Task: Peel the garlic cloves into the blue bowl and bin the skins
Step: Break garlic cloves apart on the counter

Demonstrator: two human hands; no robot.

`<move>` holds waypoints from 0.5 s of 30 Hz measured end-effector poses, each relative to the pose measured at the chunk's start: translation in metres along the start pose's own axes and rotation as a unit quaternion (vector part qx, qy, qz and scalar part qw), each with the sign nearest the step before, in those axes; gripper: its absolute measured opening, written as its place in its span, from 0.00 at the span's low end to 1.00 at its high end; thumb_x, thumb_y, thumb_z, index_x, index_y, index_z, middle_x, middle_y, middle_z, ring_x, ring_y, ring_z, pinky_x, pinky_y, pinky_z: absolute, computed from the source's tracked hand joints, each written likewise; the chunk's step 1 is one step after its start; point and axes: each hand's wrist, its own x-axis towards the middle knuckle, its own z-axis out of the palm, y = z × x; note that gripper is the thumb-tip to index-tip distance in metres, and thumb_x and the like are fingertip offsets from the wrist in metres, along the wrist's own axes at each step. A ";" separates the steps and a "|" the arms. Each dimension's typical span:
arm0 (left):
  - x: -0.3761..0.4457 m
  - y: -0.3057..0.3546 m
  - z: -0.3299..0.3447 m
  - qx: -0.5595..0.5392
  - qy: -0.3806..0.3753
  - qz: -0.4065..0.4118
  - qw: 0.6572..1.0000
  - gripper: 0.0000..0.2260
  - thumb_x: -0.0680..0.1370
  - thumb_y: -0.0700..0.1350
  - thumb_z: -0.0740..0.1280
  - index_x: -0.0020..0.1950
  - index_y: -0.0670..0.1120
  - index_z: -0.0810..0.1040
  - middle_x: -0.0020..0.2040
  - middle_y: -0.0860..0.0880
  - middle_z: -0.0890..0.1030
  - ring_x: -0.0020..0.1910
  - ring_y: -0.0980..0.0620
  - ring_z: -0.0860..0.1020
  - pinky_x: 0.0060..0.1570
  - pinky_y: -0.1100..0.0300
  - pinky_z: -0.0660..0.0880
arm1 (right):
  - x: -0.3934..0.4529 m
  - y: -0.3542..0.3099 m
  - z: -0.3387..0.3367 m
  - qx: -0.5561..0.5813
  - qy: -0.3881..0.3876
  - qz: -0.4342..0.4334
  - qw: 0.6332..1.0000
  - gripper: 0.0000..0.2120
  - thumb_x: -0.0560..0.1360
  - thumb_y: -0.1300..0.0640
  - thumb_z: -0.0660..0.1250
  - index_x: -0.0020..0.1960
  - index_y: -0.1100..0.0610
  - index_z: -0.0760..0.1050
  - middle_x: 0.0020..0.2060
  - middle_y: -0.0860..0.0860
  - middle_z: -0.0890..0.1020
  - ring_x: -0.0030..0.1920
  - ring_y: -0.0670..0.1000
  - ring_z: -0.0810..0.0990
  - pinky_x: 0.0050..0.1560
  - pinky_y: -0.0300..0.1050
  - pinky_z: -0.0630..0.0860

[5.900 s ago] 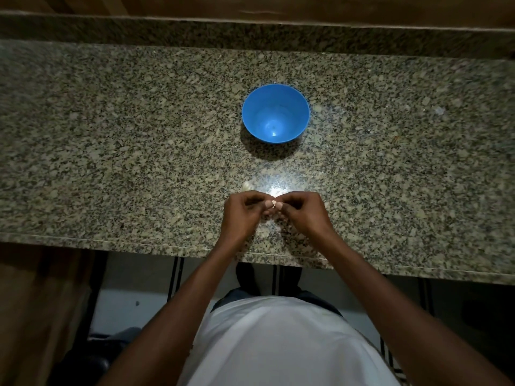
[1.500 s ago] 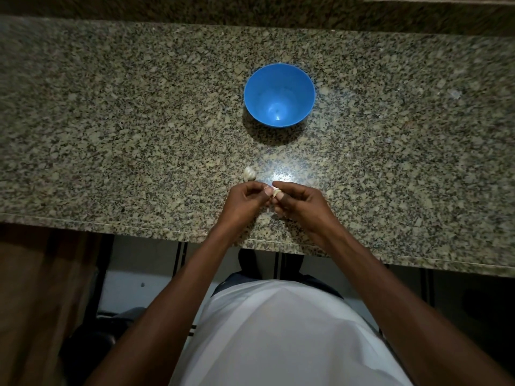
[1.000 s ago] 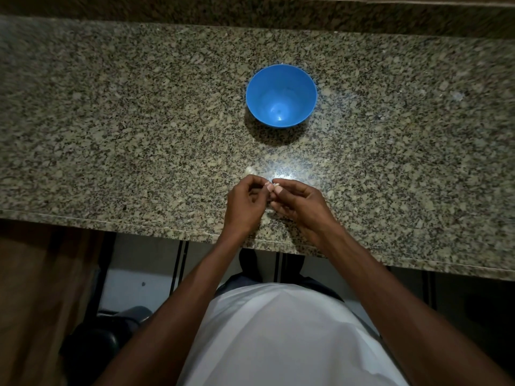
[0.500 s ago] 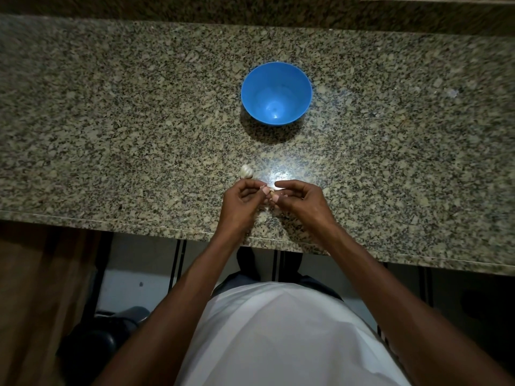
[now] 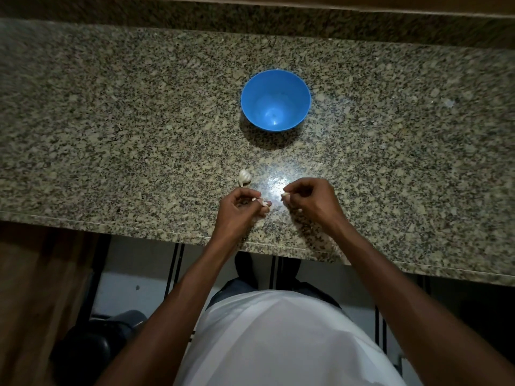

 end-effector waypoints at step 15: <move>0.000 -0.005 -0.035 0.089 0.092 0.062 0.990 0.09 0.74 0.37 0.78 0.54 0.43 0.87 0.48 0.49 0.88 0.48 0.56 0.87 0.46 0.63 0.83 | 0.043 -0.022 -0.033 -0.108 0.097 -0.103 0.984 0.09 0.80 0.67 0.71 0.59 0.65 0.84 0.51 0.55 0.87 0.41 0.40 0.83 0.40 0.22 0.75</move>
